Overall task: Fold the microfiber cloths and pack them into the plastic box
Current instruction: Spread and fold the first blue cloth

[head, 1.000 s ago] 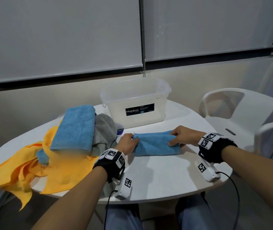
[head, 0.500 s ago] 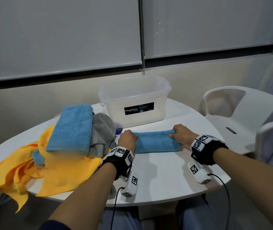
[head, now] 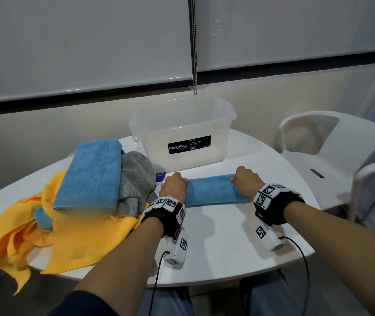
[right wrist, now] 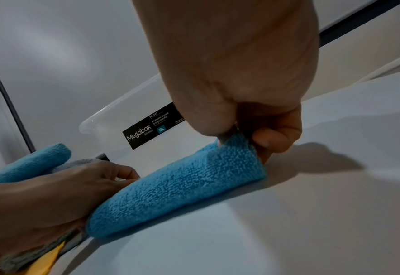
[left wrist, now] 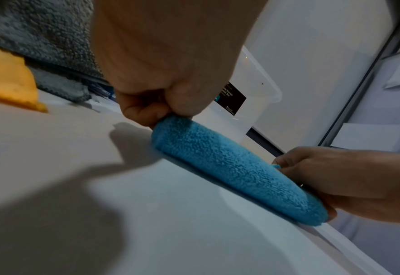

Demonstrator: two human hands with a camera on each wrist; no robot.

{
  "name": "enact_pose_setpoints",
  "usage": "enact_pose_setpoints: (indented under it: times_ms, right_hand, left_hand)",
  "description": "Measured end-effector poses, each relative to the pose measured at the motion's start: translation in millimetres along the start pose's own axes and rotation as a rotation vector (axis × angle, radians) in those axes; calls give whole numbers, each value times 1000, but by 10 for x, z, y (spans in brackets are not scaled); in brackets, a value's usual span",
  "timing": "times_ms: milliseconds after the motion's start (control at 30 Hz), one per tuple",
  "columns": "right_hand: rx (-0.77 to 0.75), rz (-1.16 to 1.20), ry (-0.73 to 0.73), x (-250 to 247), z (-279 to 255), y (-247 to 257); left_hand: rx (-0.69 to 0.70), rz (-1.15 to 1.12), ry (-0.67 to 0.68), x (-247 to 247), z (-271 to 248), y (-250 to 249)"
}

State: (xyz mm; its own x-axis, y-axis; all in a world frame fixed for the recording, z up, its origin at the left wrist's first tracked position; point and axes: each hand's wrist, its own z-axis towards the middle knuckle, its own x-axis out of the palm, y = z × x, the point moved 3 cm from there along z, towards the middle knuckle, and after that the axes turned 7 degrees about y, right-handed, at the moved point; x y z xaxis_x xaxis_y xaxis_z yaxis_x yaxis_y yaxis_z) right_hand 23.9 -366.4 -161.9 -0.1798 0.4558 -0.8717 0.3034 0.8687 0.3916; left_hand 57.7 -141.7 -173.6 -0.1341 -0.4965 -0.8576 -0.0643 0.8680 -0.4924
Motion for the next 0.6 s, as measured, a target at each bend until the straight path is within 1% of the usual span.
enact_pose_setpoints:
  times_ms: [233,400,533,600]
  right_hand:
    - [48,16,46,-6,41,4]
    - [108,94,24,-78,26,-43]
    - [116,200,74,-90,9,-76]
    - [115,297,87,-100,-11,-103]
  left_hand:
    - [25,53,-2,-12,26,-12]
    - [-1,118,-4,-72,22,-2]
    - [-13,127,48,-85,43,14]
    - [-14,65,90,-89,68,44]
